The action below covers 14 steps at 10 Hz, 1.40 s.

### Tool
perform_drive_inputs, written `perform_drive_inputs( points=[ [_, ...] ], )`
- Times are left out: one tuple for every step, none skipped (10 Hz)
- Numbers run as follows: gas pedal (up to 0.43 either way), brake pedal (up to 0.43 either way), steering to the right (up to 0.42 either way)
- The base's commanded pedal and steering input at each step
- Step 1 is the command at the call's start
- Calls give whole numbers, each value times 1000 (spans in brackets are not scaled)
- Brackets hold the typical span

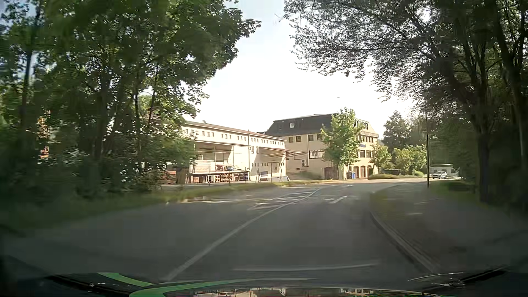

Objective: Follow the waypoints while adhering to traffic rules and regulations

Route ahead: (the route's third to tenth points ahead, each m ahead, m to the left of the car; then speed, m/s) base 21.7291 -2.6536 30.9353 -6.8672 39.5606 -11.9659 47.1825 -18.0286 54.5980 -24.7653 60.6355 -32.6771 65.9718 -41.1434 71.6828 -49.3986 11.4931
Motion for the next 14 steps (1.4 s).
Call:
perform_drive_inputs(
  points=[
    [47,0,84],
    [47,0,84],
    [47,0,87],
    [47,0,89],
    [47,0,89],
    [47,0,89],
    [47,0,89],
    [47,0,88],
    [47,0,86],
    [47,0,85],
    [47,0,82],
    [47,0,82],
    [47,0,79],
    [47,0,77]
  ],
)
